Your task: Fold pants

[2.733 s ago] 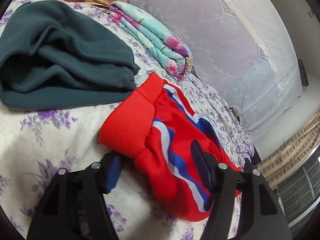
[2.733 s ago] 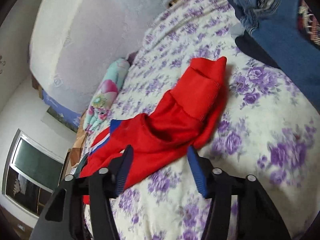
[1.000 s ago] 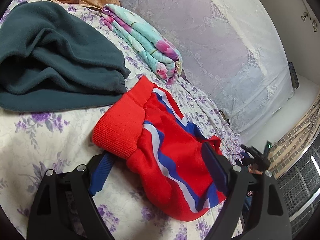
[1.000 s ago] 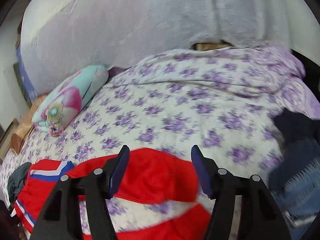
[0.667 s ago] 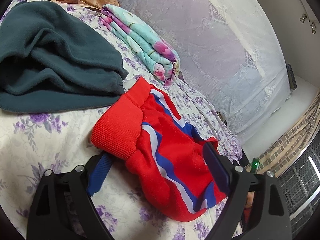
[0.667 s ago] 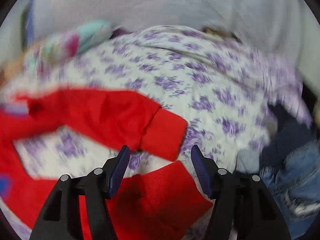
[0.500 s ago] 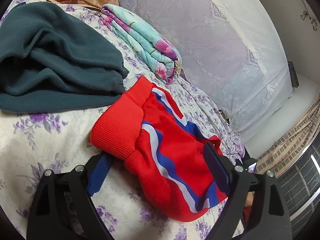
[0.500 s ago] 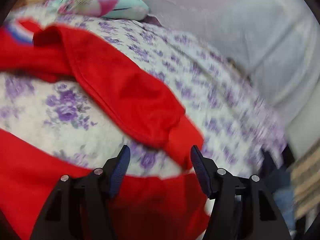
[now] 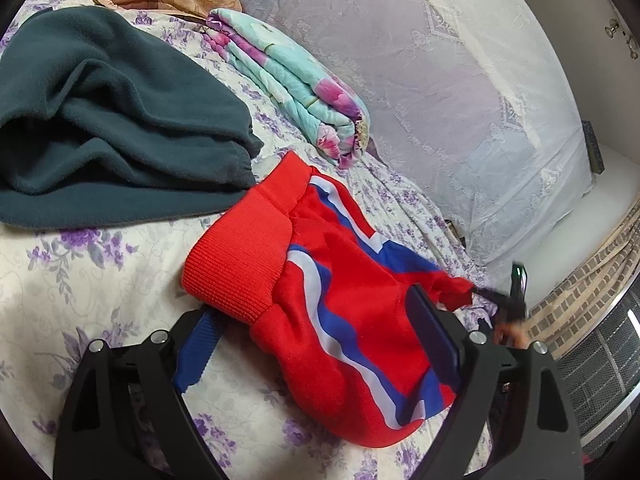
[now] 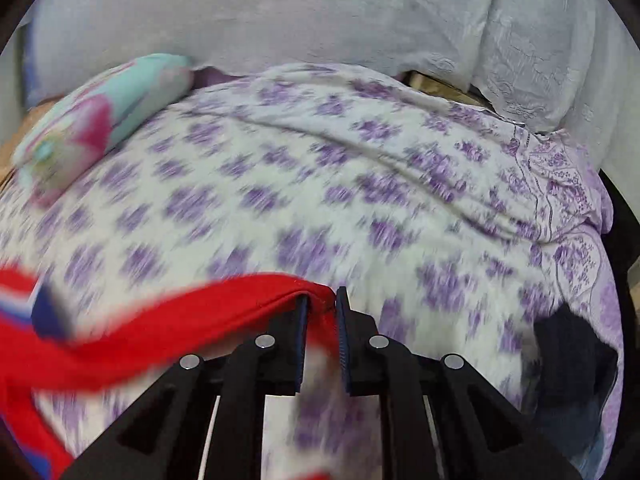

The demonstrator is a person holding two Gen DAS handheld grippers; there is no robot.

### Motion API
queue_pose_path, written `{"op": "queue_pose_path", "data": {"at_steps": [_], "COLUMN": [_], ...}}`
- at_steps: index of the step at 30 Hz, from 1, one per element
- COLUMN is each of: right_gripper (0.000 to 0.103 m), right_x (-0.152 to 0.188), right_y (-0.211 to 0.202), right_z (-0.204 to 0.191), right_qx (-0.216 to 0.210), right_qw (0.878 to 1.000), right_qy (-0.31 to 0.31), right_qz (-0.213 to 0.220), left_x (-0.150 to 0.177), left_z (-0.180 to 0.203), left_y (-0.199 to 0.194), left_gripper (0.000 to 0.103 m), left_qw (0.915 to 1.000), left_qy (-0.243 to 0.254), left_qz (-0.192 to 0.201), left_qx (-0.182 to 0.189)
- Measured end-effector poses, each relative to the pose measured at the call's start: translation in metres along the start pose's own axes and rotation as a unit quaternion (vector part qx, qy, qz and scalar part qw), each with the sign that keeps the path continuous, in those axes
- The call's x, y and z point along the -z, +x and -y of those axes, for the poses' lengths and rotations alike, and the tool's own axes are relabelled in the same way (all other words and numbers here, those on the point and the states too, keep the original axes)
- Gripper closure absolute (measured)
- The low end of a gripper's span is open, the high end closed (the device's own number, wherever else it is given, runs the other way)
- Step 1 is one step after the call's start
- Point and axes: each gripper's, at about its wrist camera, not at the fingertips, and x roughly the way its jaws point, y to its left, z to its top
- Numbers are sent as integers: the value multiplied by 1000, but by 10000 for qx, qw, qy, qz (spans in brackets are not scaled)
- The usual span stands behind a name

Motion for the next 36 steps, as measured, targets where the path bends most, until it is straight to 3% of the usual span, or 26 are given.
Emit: {"op": "queue_pose_path", "data": {"at_steps": [2, 3, 9, 10, 11, 12, 14, 15, 17, 19, 22, 24, 26, 29, 31, 32, 33, 35, 36], "right_gripper": [49, 46, 44, 42, 39, 38, 36, 36, 36, 36, 39, 47, 56, 57, 58, 57, 56, 33, 32], "right_x": [-17, -20, -12, -12, -11, -10, -10, -12, -14, 7, 56, 75, 72, 30, 5, -3, -7, -1, 8], "right_y": [27, 32, 31, 28, 25, 20, 20, 24, 36, 43, 49, 55, 62, 72, 81, 84, 88, 93, 93], "right_z": [5, 7, 17, 28, 41, 65, 93, 97, 89, 75, 68, 59, 42, 12, 11, 16, 25, 38, 44], "right_qx": [129, 139, -415, -662, -996, -1647, -2286, -2365, -2260, -1943, -2280, -2426, -2338, -2093, -1864, -1818, -2024, -2601, -2766], "right_qw": [9993, 9989, 9933, 9896, 9826, 9611, 9250, 9219, 9389, 9557, 9436, 9400, 9480, 9644, 9678, 9644, 9514, 9225, 9126], "right_qy": [306, 447, 829, 1038, 1361, 2036, 2899, 2983, 2588, 2211, 2400, 2393, 2132, 1595, 1691, 1922, 2318, 2853, 3009], "right_qz": [-188, -57, 685, 740, 772, 875, 898, 727, 193, -40, -83, -192, -342, -246, -80, 16, 80, 11, -45], "left_x": [-1, 0, -1, -1, -1, -1, -2, -1, -1, -1, -2, -2, -2, -2, -2, -1, -1, -1, -1], "left_z": [1, 1, 0, -1, -1, -2, -2, -2, -2, -3, -4, -3, -1, 2, 2, 1, 1, 1, 1], "left_y": [1, 1, 1, 1, 1, 1, 1, 1, 1, 0, -1, 1, 3, 6, 6, 5, 5, 5, 5], "left_gripper": [17, 18, 17, 17, 16, 16, 16, 16, 16, 16, 16, 14, 13, 13, 12, 12, 12, 12, 12], "left_qw": [10000, 10000, 10000, 10000, 10000, 10000, 10000, 10000, 10000, 9999, 9998, 9999, 10000, 10000, 10000, 10000, 10000, 10000, 10000], "left_qy": [16, 17, -3, -9, -18, -26, -38, -39, -42, -66, -103, -75, -19, 30, 26, 15, 10, 10, 8], "left_qz": [-23, -23, -23, -19, -13, -7, 1, 4, 8, 33, 58, 32, -14, -57, -45, -35, -30, -32, -30], "left_qx": [-54, -62, -38, -23, -1, 16, 32, 32, 41, 81, 143, 134, 76, -20, -26, -20, -17, -16, -11]}}
